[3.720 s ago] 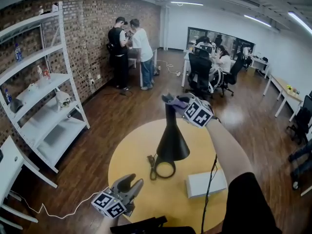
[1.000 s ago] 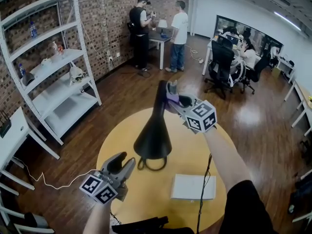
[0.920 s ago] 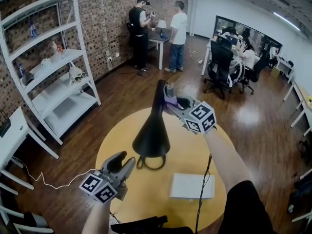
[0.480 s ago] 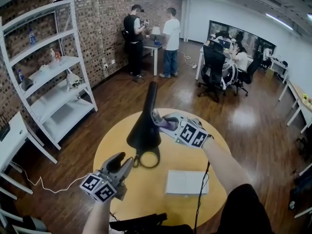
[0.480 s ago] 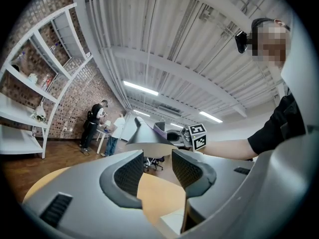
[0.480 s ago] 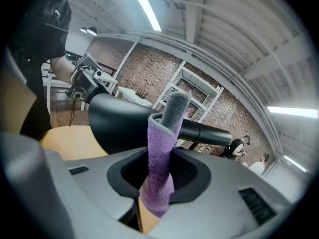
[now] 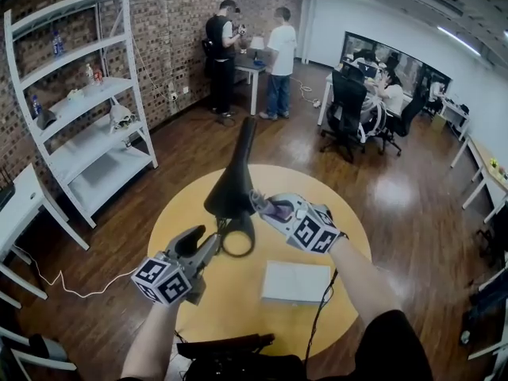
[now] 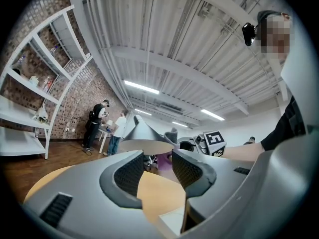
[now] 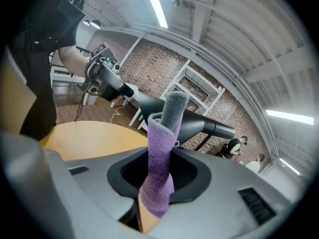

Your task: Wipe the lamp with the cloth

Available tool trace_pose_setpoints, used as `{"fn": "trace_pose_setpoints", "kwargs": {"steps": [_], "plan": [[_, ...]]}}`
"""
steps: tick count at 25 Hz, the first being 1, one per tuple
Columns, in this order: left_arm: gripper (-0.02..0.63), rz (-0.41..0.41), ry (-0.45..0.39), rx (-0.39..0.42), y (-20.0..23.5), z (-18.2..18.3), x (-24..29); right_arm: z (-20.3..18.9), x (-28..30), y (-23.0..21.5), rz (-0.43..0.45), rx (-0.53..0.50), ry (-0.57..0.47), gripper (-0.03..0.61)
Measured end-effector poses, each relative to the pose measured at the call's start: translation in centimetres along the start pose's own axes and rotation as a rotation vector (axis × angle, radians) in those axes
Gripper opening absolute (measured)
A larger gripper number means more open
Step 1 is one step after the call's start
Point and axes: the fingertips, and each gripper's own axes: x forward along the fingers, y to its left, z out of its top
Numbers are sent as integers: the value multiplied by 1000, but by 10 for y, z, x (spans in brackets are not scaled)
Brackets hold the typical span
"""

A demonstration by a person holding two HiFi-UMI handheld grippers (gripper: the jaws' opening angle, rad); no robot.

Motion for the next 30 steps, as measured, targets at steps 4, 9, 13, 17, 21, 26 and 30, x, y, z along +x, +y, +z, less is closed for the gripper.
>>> {"fn": "trace_pose_setpoints", "kwargs": {"steps": [4, 9, 13, 17, 21, 26, 30], "plan": [[175, -16, 4, -9, 0, 1, 2, -2, 3, 9, 5, 97, -40, 104], [175, -46, 23, -9, -1, -1, 4, -9, 4, -5, -32, 251, -107, 104], [175, -57, 27, -8, 3, 2, 5, -23, -2, -54, -156, 300, -99, 103], [175, -40, 33, -4, 9, 5, 0, -23, -12, -127, -288, 524, -267, 104], [175, -15, 27, -14, 21, 10, -6, -38, -10, -200, -233, 1163, -629, 104], [175, -1, 26, -2, 28, 9, -5, -49, 34, -243, 5, 1501, -870, 104], [175, 21, 16, -2, 39, 9, -7, -50, 81, -245, 117, 1646, -832, 104]]}}
